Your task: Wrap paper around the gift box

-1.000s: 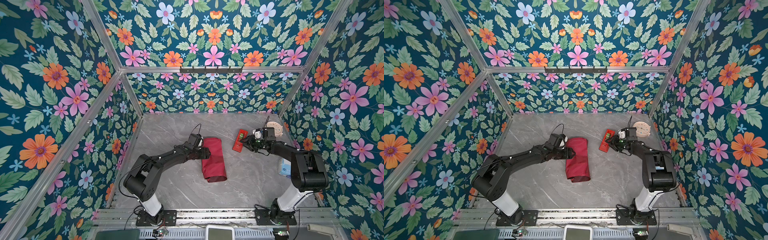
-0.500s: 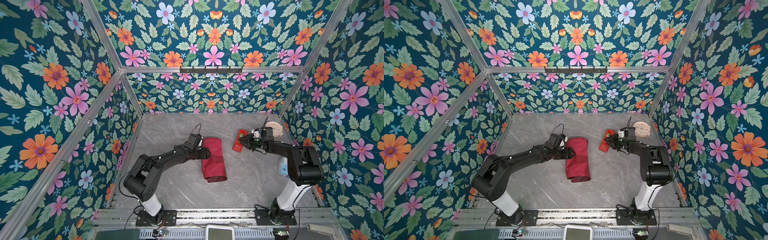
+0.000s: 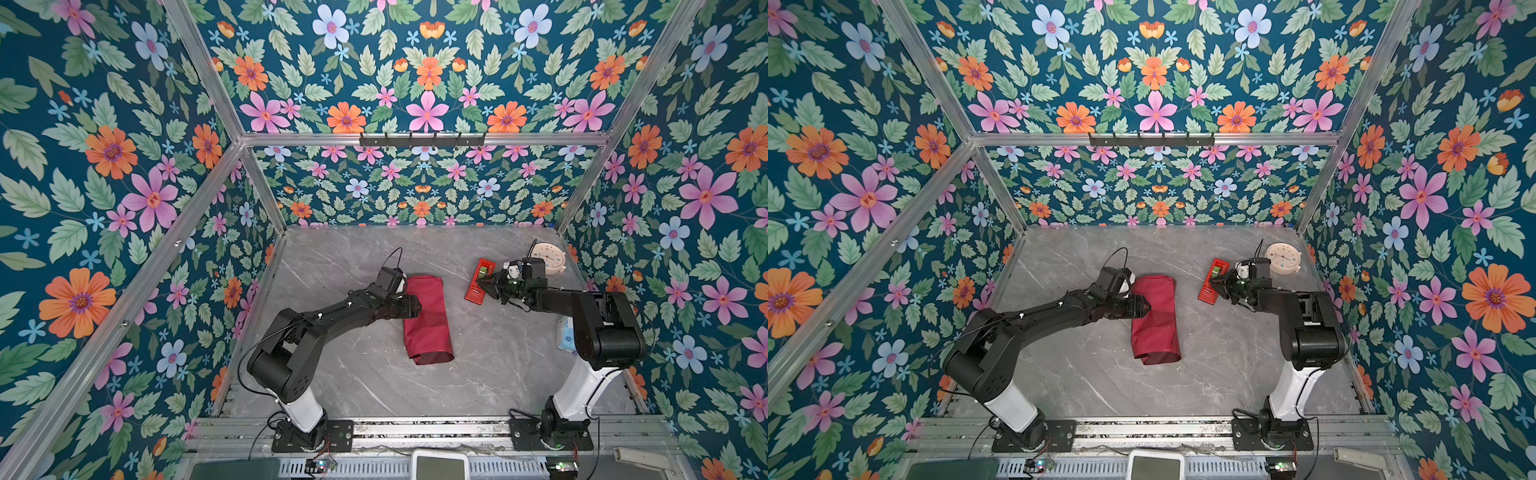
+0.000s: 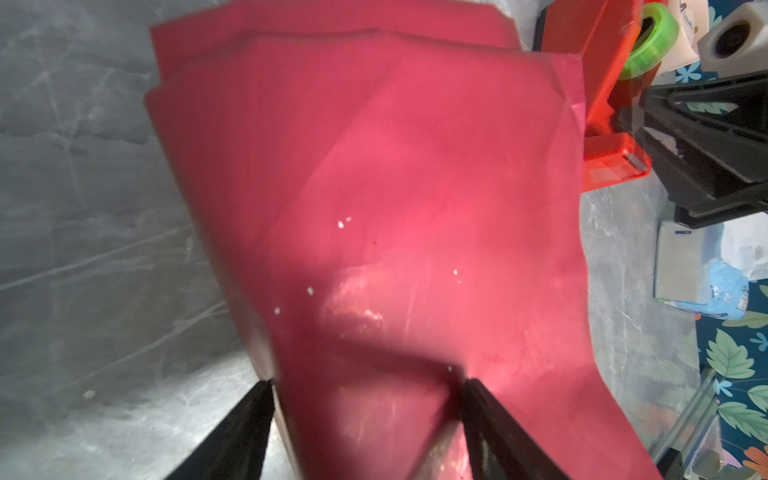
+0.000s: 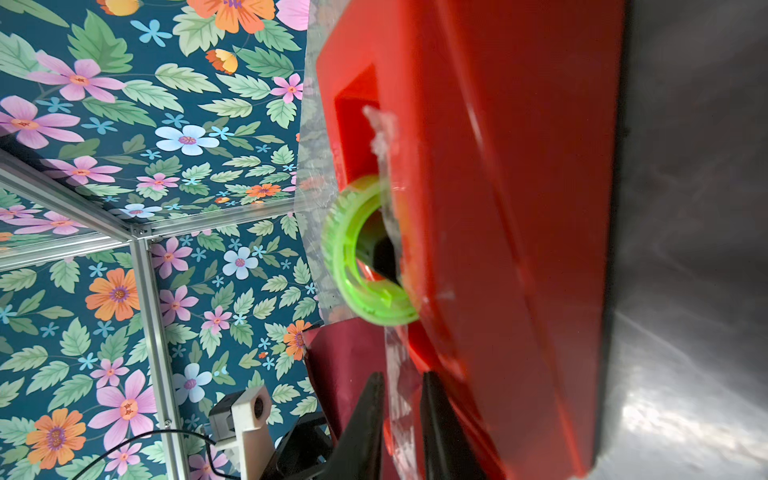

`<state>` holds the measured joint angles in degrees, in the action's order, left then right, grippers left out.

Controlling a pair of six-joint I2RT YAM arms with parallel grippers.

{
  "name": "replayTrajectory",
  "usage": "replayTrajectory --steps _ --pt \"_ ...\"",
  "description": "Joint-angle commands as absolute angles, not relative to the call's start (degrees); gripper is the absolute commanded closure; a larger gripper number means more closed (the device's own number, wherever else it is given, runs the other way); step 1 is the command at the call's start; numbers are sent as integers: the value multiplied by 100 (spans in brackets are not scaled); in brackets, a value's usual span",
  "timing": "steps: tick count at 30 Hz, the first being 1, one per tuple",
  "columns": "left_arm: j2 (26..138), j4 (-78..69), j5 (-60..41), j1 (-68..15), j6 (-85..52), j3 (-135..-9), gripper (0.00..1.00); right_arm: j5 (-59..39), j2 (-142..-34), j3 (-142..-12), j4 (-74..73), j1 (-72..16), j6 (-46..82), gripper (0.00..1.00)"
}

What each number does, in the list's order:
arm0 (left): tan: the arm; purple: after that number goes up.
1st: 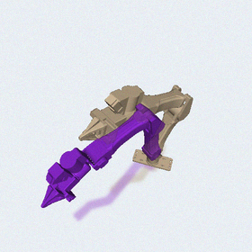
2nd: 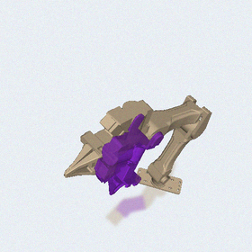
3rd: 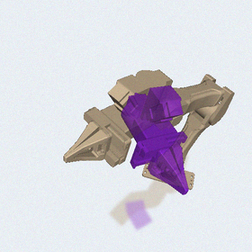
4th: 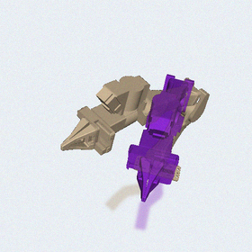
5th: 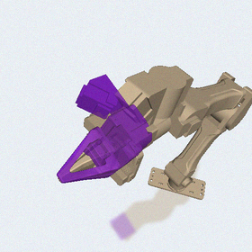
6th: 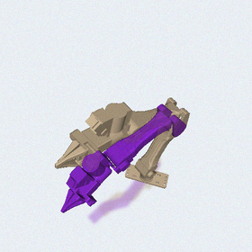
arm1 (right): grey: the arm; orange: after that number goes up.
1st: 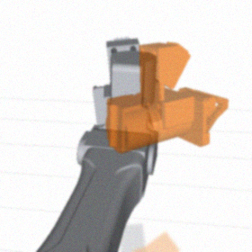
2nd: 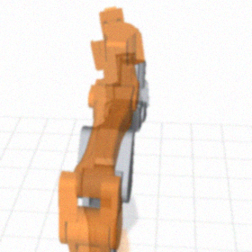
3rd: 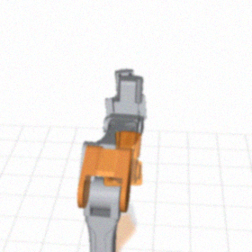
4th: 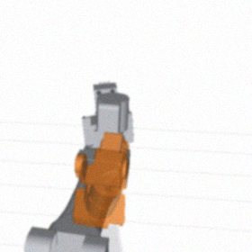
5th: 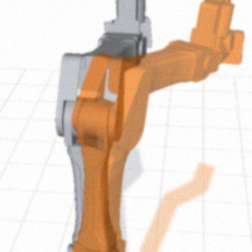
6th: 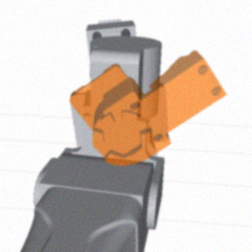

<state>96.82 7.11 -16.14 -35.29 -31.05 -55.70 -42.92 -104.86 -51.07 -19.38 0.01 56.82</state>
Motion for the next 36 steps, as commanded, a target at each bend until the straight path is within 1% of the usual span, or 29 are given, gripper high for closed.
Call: replayTrajectory --steps 1,6,8,11,13,17,24,29,36 --pt "9782 1593 -993 -3524 -2953 -5511 27 -4016 -10577 -5065 -1678 -6 5808 81" --pt "9791 1593 -984 -3524 -2944 -5510 27 -4025 -10628 -4994 -1907 -2 5960 82" --pt "9800 1593 -984 -3525 -2944 -5511 27 -4022 -10648 -4958 -2069 -1 6080 84" --pt "9809 1600 -984 -3524 -2944 -5520 27 -4047 -10701 -4901 -2382 -5 6372 91" --pt "9799 1600 -970 -3524 -2944 -5520 27 -4045 -10705 -4865 -2597 -5 6540 100" --pt "9795 1600 -967 -3524 -2944 -5512 27 -4053 -10661 -4649 -3427 0 6952 100" --pt "9808 1591 -969 -3524 -2935 -5520 27 -4342 -10554 -4415 -4256 -1 7275 100" --pt "9826 1591 -976 -3524 -2927 -5537 27 -4521 -10467 -4291 -4646 -22 7444 100" --pt "9826 1591 -973 -3524 -2905 -5520 27 -4588 -10236 -4102 -4716 -174 7415 100"
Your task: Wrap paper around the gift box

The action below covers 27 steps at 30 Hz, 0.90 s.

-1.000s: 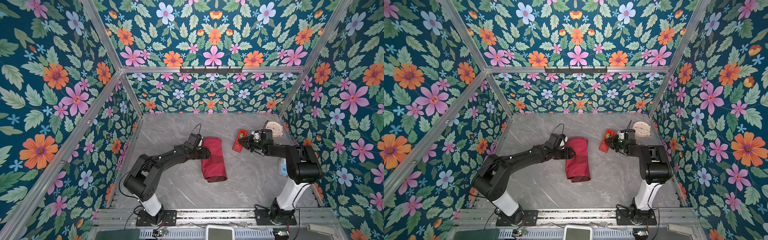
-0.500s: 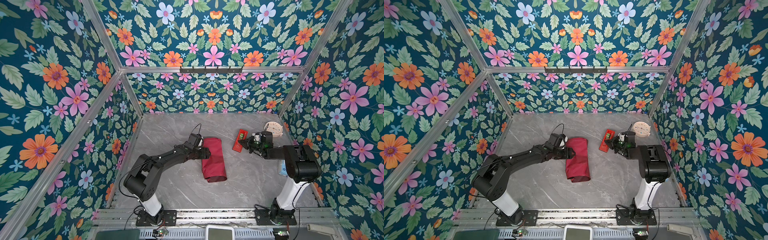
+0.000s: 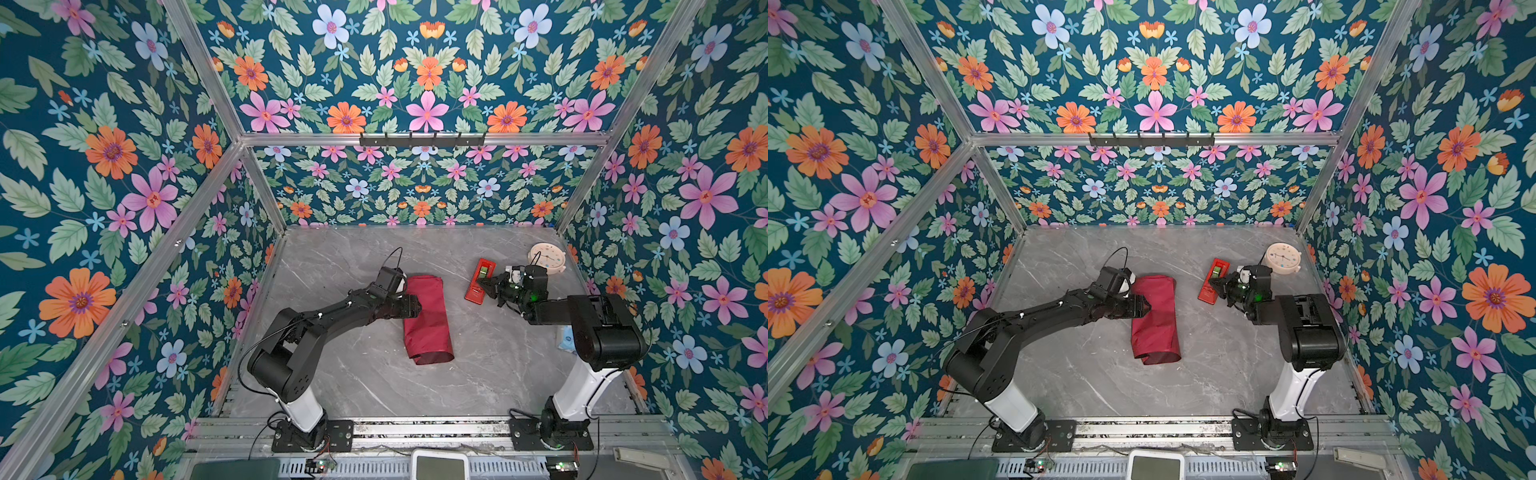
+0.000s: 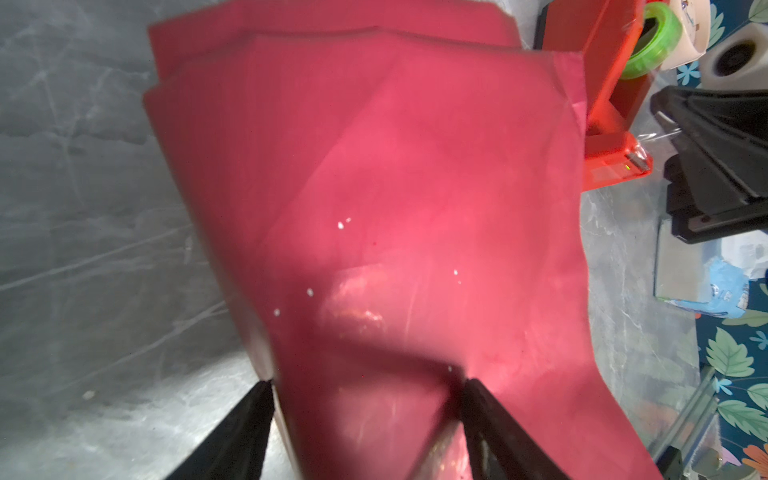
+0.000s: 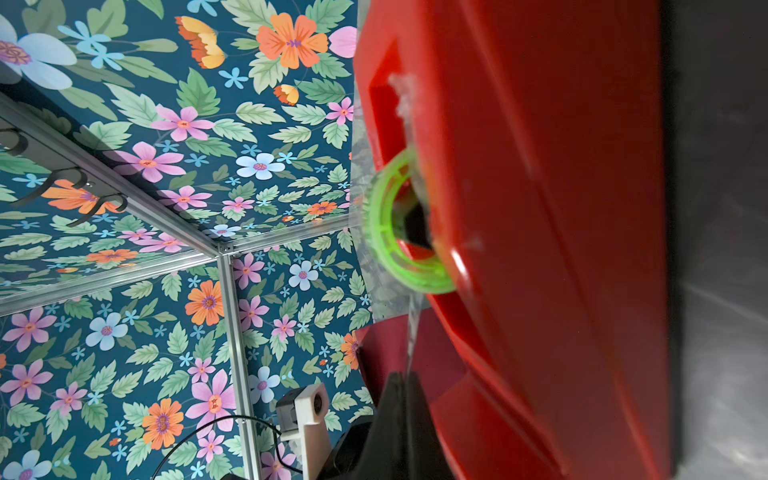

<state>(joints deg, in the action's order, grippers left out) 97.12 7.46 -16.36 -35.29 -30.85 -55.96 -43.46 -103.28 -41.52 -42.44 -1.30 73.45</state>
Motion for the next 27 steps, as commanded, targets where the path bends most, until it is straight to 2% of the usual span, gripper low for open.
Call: replayTrajectory --steps 1,15,27 --pt "9831 1591 -975 -3524 -2909 -5520 27 -4596 -10214 -4077 -4745 -176 7426 100" --pt "9835 1573 -975 -3524 -2900 -5502 27 -4592 -9794 -3685 -4598 -316 7227 100" --pt "9808 1573 -963 -3524 -2900 -5484 27 -4596 -9841 -3767 -4536 -314 7364 100"
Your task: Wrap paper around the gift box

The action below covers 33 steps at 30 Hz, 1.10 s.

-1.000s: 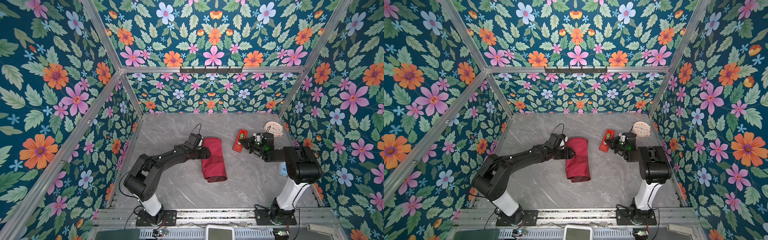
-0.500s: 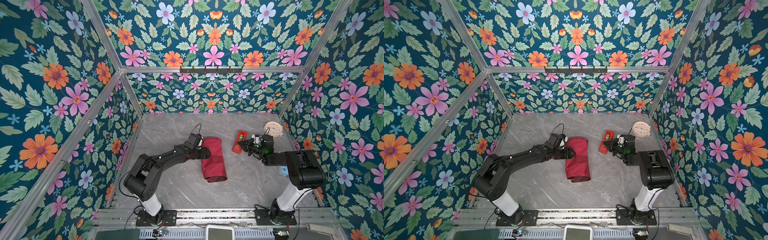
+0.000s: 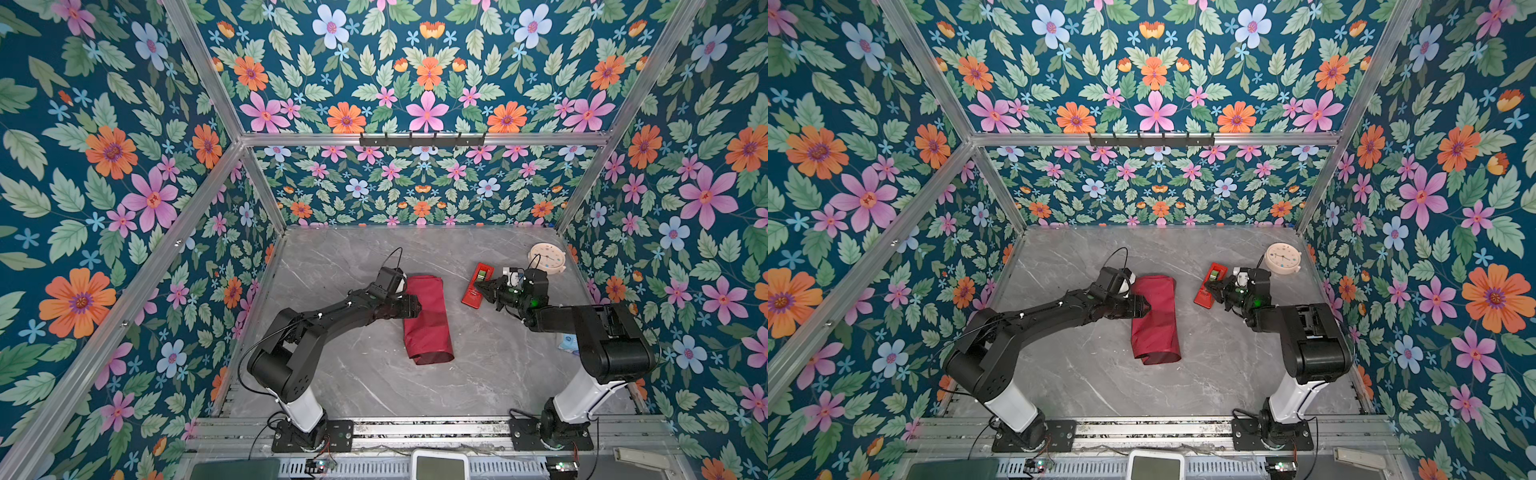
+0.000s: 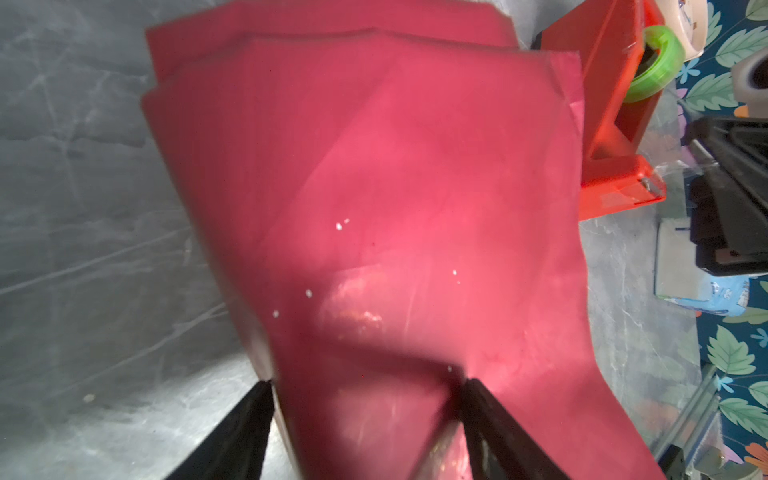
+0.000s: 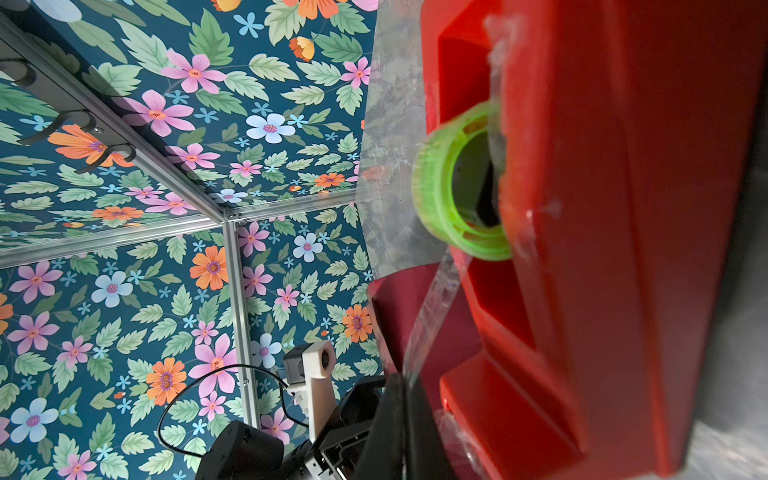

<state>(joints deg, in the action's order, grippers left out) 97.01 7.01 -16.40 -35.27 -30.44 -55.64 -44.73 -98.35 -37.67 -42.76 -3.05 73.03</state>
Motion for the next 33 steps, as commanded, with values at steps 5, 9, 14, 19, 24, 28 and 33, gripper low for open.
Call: replayTrajectory --steps 5,9,14,19,24,28,33 --pt "9809 1565 -976 -3525 -2900 -5476 27 -4669 -10081 -3605 -4939 -316 7803 100" --pt "9809 1569 -976 -3524 -2900 -5480 27 -4807 -10393 -3432 -5484 -317 8194 100" --pt "9809 1572 -976 -3524 -2900 -5480 27 -4905 -10643 -3257 -5770 -321 8394 100" --pt "9809 1585 -967 -3524 -2900 -5502 27 -4954 -10612 -3203 -5691 -317 8314 100" --pt "9809 1601 -976 -3524 -2901 -5536 27 -5023 -10296 -3460 -5260 -316 8227 100" --pt "9783 1618 -959 -3524 -2892 -5528 27 -5092 -10072 -3700 -4929 -307 8141 100" --pt "9764 1618 -958 -3524 -2892 -5528 27 -5139 -9915 -3888 -4537 -312 7989 100"
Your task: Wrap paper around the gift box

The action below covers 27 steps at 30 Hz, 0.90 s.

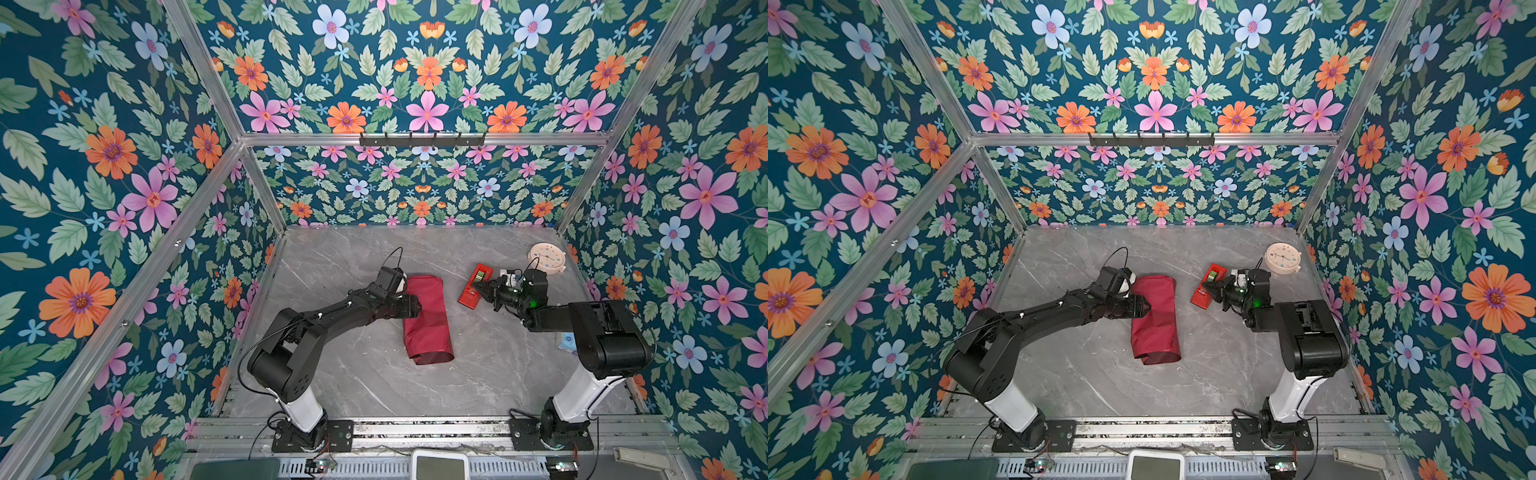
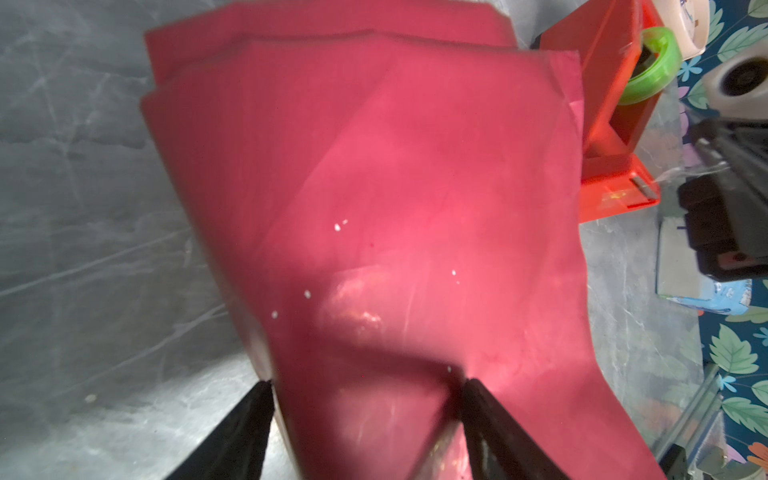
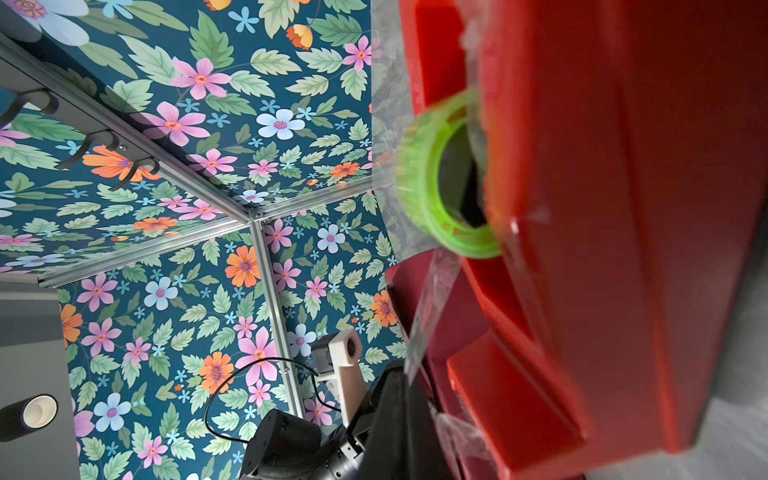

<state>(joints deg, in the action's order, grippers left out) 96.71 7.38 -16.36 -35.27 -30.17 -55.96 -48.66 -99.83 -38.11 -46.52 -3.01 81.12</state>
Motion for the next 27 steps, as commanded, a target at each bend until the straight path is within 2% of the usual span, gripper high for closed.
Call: replayTrajectory --steps 1,27 --pt "9771 1624 -958 -3524 -2885 -5528 27 -5154 -9901 -3906 -4509 -314 7977 100" --pt "9791 1622 -940 -3520 -2865 -5524 27 -4945 -9553 -3451 -3997 -737 7665 100"
